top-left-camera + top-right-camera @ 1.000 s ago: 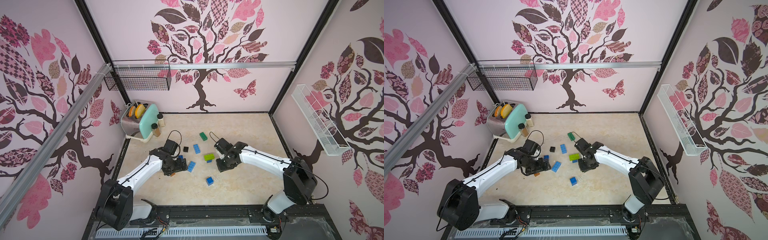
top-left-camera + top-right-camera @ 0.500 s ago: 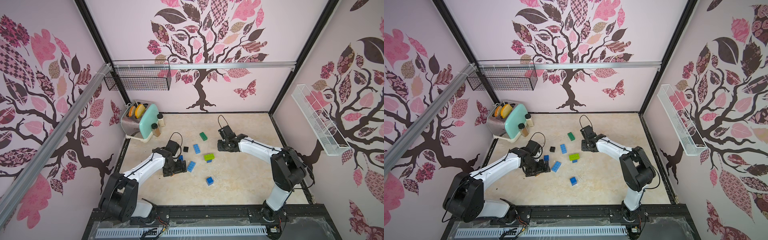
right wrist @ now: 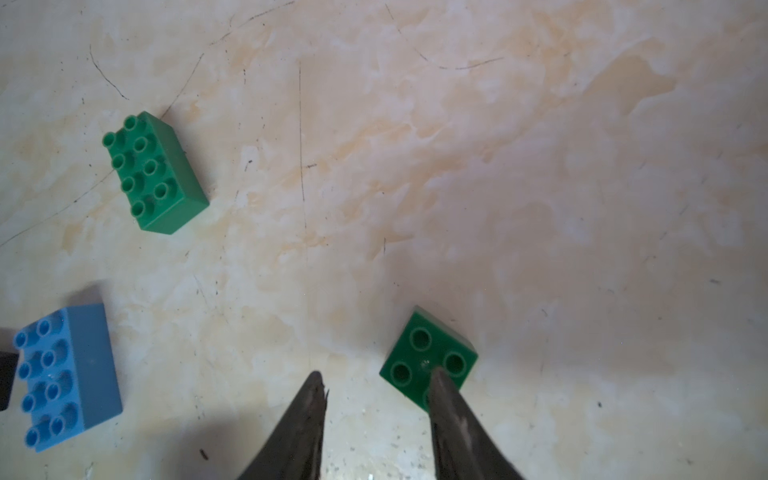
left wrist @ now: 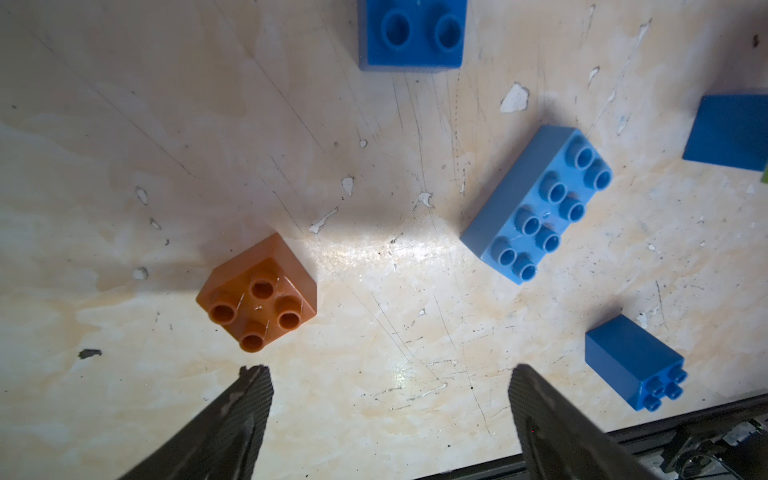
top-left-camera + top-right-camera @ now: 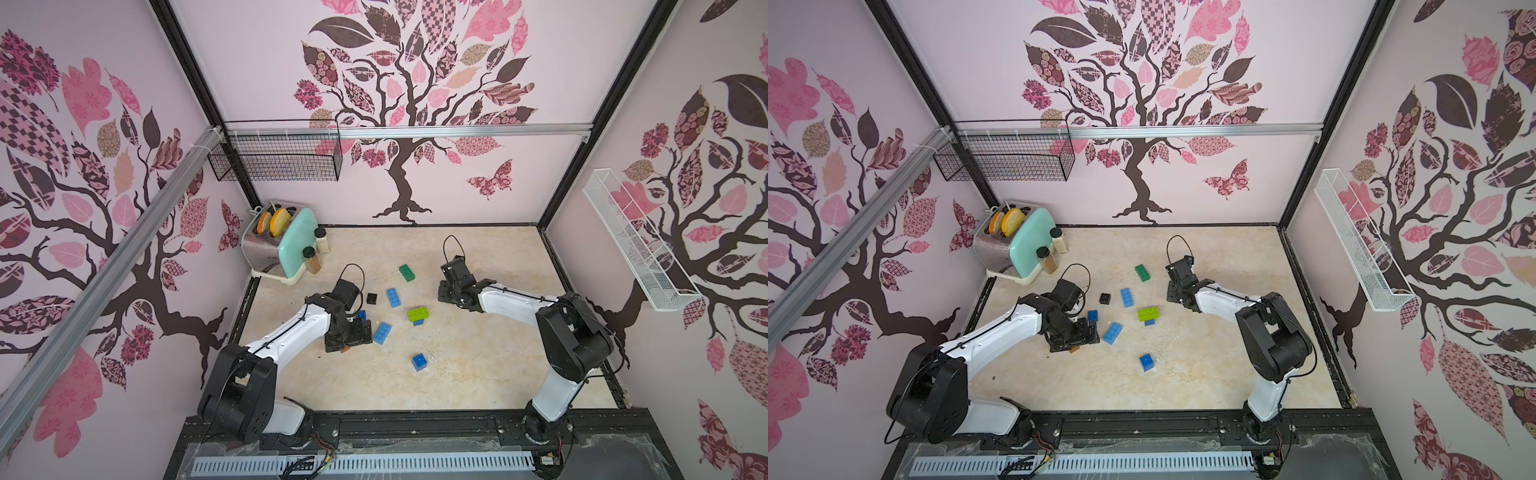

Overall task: Assemble the letter f with lego
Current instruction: Adjust the lego brick at the center of the board, then pick up the lego brick from the center of the board.

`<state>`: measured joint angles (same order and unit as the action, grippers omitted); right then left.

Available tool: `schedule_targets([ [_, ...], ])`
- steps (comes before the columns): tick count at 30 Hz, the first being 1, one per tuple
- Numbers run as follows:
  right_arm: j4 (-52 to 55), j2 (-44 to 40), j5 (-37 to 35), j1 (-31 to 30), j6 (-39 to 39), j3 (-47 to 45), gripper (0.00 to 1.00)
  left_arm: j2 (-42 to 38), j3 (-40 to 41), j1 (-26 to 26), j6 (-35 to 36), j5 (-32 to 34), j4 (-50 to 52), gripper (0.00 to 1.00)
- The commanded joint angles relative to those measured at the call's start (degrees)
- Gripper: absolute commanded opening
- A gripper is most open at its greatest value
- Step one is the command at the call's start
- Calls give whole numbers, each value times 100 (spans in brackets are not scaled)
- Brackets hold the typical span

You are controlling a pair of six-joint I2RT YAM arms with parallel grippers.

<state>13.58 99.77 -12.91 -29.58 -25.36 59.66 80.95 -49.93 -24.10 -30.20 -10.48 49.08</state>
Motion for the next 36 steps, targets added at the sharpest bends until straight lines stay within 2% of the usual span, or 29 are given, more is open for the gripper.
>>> schedule_targets([
  [1,-157,-180,-20,5,-123,-86,44,-22,-99,-7,-15,70,74,93],
  [6,333,-243,17,41,38,271,48,-6,-105,-7,7,45,44,93],
  [12,2416,704,684,577,-423,1881,55,-17,-91,-3,14,37,49,93],
  [19,3650,1265,1175,695,-696,3017,63,-18,-63,-7,3,90,-21,98],
  [27,4107,1677,1630,824,-832,3168,60,-81,51,-7,-33,37,-204,98],
  [36,3808,1822,1773,915,-922,2918,57,-151,80,19,-9,-7,-239,98],
])
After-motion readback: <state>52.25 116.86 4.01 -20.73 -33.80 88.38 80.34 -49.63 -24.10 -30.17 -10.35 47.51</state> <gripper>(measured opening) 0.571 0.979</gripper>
